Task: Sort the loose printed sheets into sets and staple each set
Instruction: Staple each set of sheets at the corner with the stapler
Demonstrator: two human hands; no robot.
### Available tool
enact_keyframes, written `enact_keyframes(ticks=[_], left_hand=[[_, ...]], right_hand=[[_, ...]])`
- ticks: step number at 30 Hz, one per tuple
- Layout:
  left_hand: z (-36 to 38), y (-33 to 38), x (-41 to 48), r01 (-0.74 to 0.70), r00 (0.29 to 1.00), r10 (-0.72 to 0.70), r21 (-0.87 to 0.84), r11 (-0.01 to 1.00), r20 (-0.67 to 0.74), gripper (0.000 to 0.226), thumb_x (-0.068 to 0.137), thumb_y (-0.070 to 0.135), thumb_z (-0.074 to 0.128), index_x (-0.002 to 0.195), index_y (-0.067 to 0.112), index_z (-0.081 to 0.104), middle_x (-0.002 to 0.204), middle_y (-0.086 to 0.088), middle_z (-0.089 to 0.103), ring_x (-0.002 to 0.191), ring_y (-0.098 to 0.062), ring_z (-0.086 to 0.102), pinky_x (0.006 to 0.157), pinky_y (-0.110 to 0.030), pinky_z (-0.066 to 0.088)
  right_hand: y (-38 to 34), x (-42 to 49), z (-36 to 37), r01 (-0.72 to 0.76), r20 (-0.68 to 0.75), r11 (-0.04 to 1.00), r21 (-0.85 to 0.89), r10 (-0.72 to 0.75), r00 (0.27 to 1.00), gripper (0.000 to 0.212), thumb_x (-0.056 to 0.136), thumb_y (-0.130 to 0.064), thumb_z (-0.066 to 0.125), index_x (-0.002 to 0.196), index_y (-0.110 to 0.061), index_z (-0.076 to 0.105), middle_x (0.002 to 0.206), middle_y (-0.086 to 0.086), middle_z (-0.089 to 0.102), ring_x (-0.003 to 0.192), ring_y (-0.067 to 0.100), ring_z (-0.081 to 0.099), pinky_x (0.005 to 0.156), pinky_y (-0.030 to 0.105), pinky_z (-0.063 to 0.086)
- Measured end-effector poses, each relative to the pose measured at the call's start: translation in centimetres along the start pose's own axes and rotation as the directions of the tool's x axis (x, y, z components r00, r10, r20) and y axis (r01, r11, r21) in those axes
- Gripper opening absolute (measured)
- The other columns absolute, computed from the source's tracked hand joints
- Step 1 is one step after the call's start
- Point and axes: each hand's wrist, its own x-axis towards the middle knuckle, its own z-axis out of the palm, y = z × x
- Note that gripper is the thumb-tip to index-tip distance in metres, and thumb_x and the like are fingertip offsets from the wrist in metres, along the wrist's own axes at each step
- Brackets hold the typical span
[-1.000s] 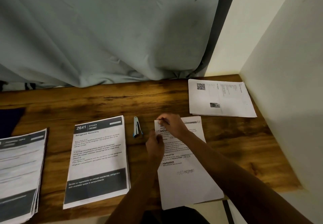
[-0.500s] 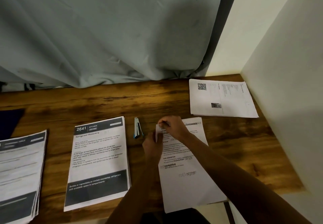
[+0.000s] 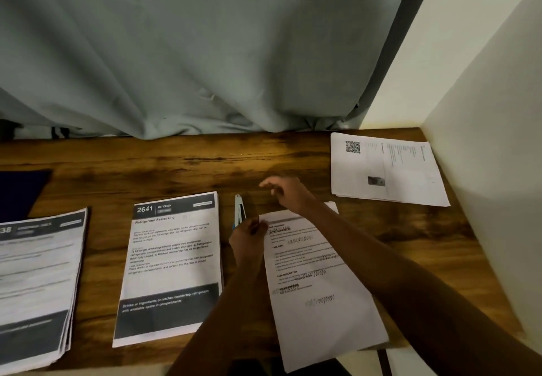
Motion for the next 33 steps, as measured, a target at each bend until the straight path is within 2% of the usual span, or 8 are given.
enact_keyframes(ticks=[4, 8, 14, 18, 21, 25, 29, 33], left_hand=[[-0.4, -0.5, 0.2, 0.059, 0.998, -0.06, -0.042, 0.997, -0.017, 0.012, 0.088, 0.017, 0.064, 0.099, 0.015, 0.069, 0.089, 0.002, 0.07, 0.076, -0.009, 0.067, 0.063, -0.019, 0.054], [-0.5, -0.6, 0.2, 0.09, 0.996, -0.091, -0.062, 0.994, -0.012, 0.008, 0.088, 0.018, 0.065, 0.095, 0.017, 0.068, 0.087, 0.001, 0.071, 0.075, -0.01, 0.068, 0.06, -0.018, 0.053], [-0.7, -0.2, 0.0, 0.074, 0.997, -0.074, -0.054, 0.996, -0.007, 0.004, 0.088, 0.018, 0.064, 0.092, 0.019, 0.064, 0.084, 0.004, 0.069, 0.073, -0.008, 0.068, 0.059, -0.018, 0.053], [-0.8, -0.1, 0.1, 0.093, 0.996, -0.092, -0.047, 0.995, 0.017, 0.005, 0.088, 0.018, 0.064, 0.092, 0.016, 0.065, 0.083, 0.004, 0.069, 0.071, -0.005, 0.067, 0.053, -0.013, 0.049], [-0.9, -0.1, 0.4, 0.126, 0.992, -0.123, -0.072, 0.989, 0.032, 0.006, 0.088, 0.018, 0.065, 0.091, 0.013, 0.066, 0.084, 0.002, 0.069, 0.071, -0.005, 0.067, 0.052, -0.013, 0.051], [-1.1, 0.1, 0.5, 0.141, 0.988, -0.134, -0.107, 0.984, 0.074, 0.007, 0.088, 0.017, 0.064, 0.092, 0.012, 0.066, 0.086, 0.001, 0.07, 0.076, -0.008, 0.068, 0.056, -0.016, 0.052], [-1.1, 0.5, 0.5, 0.153, 0.986, -0.142, -0.137, 0.979, 0.09, 0.005, 0.087, 0.015, 0.065, 0.092, 0.013, 0.066, 0.086, 0.001, 0.07, 0.074, -0.007, 0.068, 0.052, -0.013, 0.05], [-0.9, 1.1, 0.5, 0.128, 0.988, -0.114, -0.146, 0.981, 0.104, 0.005, 0.088, 0.014, 0.064, 0.091, 0.017, 0.065, 0.084, 0.004, 0.069, 0.072, -0.006, 0.068, 0.053, -0.014, 0.051]], right_hand=[[-1.6, 3.0, 1.6, 0.233, 0.304, 0.931, -0.279, -0.145, 0.942, 0.05, 0.089, 0.004, 0.049, 0.13, -0.024, 0.054, 0.141, 0.009, 0.042, 0.104, 0.018, 0.057, 0.082, 0.029, 0.051], [-2.4, 4.6, 3.2, 0.341, 0.437, 0.857, -0.386, -0.156, 0.886, 0.046, 0.088, -0.003, 0.056, 0.126, -0.029, 0.057, 0.15, 0.004, 0.032, 0.126, 0.024, 0.043, 0.1, 0.039, 0.042], [-0.7, 4.6, 2.8, 0.31, 0.339, 0.83, -0.465, -0.156, 0.928, 0.02, 0.086, -0.018, 0.063, 0.105, -0.022, 0.064, 0.119, 0.004, 0.053, 0.108, 0.02, 0.05, 0.089, 0.034, 0.048], [2.0, 3.4, 1.4, 0.104, 0.241, 0.879, -0.466, 0.013, 0.97, 0.026, 0.087, -0.019, 0.061, 0.113, -0.02, 0.058, 0.117, 0.001, 0.053, 0.107, 0.017, 0.048, 0.091, 0.032, 0.042], [4.0, 1.9, -0.5, -0.081, 0.19, 0.959, -0.273, 0.137, 0.972, 0.022, 0.09, -0.019, 0.058, 0.111, -0.015, 0.055, 0.111, 0.004, 0.057, 0.1, 0.017, 0.054, 0.09, 0.033, 0.047], [4.7, -0.6, -3.0, -0.235, -0.018, 0.92, 0.312, 0.253, 0.967, 0.018, 0.087, -0.015, 0.064, 0.104, -0.015, 0.058, 0.098, 0.002, 0.064, 0.085, 0.013, 0.063, 0.078, 0.026, 0.052], [4.3, -2.4, -4.6, -0.172, -0.042, 0.593, 0.787, 0.328, 0.944, 0.017, 0.086, -0.002, 0.062, 0.1, -0.011, 0.063, 0.09, 0.001, 0.067, 0.081, 0.014, 0.058, 0.074, 0.022, 0.051], [3.3, -3.5, -4.8, -0.085, 0.018, 0.222, 0.971, 0.288, 0.958, 0.019, 0.088, -0.001, 0.054, 0.106, -0.002, 0.059, 0.102, 0.006, 0.068, 0.086, 0.012, 0.061, 0.073, 0.019, 0.051]])
